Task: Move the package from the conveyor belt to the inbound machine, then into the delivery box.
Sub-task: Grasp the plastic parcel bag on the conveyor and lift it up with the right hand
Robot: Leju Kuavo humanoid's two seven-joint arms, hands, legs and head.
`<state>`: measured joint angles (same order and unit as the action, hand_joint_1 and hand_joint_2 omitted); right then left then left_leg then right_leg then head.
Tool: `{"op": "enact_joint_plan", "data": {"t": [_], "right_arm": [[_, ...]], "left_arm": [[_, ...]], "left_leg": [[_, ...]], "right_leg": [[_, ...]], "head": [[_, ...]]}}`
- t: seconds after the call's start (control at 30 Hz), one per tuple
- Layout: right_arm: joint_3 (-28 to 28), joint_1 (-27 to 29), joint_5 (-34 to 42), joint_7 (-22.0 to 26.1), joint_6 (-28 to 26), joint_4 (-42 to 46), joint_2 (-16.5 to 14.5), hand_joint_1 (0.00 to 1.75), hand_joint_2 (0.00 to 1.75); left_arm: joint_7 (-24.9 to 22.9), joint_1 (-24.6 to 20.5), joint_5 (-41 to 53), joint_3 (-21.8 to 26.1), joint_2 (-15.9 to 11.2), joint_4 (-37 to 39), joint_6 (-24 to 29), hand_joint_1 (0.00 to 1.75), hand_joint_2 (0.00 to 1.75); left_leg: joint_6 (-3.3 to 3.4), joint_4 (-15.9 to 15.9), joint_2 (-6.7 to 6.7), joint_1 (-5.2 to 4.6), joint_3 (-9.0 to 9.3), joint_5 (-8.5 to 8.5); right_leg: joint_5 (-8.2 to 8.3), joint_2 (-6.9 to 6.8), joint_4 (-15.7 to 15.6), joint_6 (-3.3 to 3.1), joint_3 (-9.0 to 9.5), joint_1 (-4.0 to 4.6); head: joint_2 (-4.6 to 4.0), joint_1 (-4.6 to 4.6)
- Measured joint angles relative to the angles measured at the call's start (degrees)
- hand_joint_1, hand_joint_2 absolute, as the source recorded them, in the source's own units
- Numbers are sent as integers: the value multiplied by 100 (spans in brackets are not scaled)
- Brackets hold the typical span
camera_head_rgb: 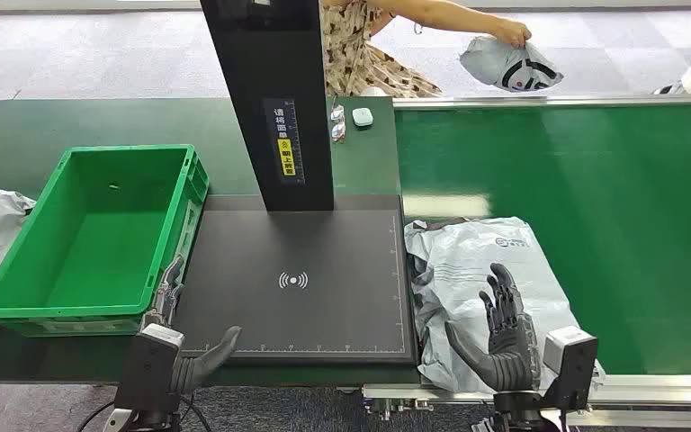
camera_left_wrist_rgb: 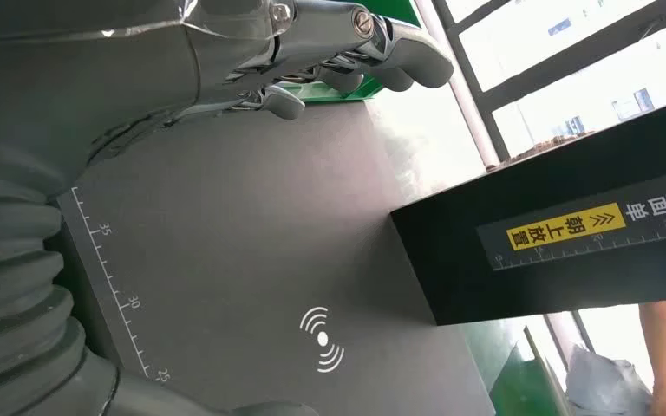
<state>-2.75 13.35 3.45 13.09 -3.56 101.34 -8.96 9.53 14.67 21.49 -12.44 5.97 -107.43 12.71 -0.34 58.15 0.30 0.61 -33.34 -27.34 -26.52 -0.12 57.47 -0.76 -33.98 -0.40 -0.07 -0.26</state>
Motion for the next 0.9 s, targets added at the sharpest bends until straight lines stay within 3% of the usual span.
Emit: {"op": "enact_joint_plan", "data": {"t": [0.27, 0.4, 0.53, 0.7, 0.8, 0.9], "right_arm": [[-1, -4, -268, 12, -182, -10, 1, 0, 175], [8, -1, -1947, -152, -1095, 21, 16, 0, 175], [152, 15, -4217, -789, -1639, 56, 66, 0, 175], [643, -14, -5540, -1322, -1154, -36, 321, 0, 175], [1065, -104, -5631, -1324, -835, -178, 589, 0, 175], [1397, -189, -5323, -1207, -17, -376, 941, 0, 175]], "left_arm": [[-27, -2, -9, 0, 0, 0, -3, 0, 175], [-57, 1, 14, 0, 1, 0, -24, 0, 175], [-95, 30, 89, 0, 9, -2, -101, 0, 175], [-42, 45, 83, 0, 5, -2, -202, 0, 175], [21, 43, 10, 1, -4, -2, -240, 0, 175], [88, 28, -110, 2, -32, 4, -289, 0, 175]], "left_leg": [[0, 0, 0, 0, 0, 0], [0, 0, 0, 0, 1, 0], [0, 0, 0, 0, 1, 0], [2, 1, -1, -2, 0, -2], [4, 1, -1, -3, 0, -2], [5, 2, -1, -4, 0, -3]], "right_leg": [[0, 0, 0, 0, 0, 0], [0, 0, 0, 0, 0, 0], [0, 0, 0, 0, 0, 0], [0, -1, -1, 1, 0, -2], [0, -2, -2, 1, 1, -4], [1, -2, -3, 2, 1, -5]], "head": [[0, 0], [0, 0], [0, -1], [0, 0], [0, 0], [0, 0]]}}
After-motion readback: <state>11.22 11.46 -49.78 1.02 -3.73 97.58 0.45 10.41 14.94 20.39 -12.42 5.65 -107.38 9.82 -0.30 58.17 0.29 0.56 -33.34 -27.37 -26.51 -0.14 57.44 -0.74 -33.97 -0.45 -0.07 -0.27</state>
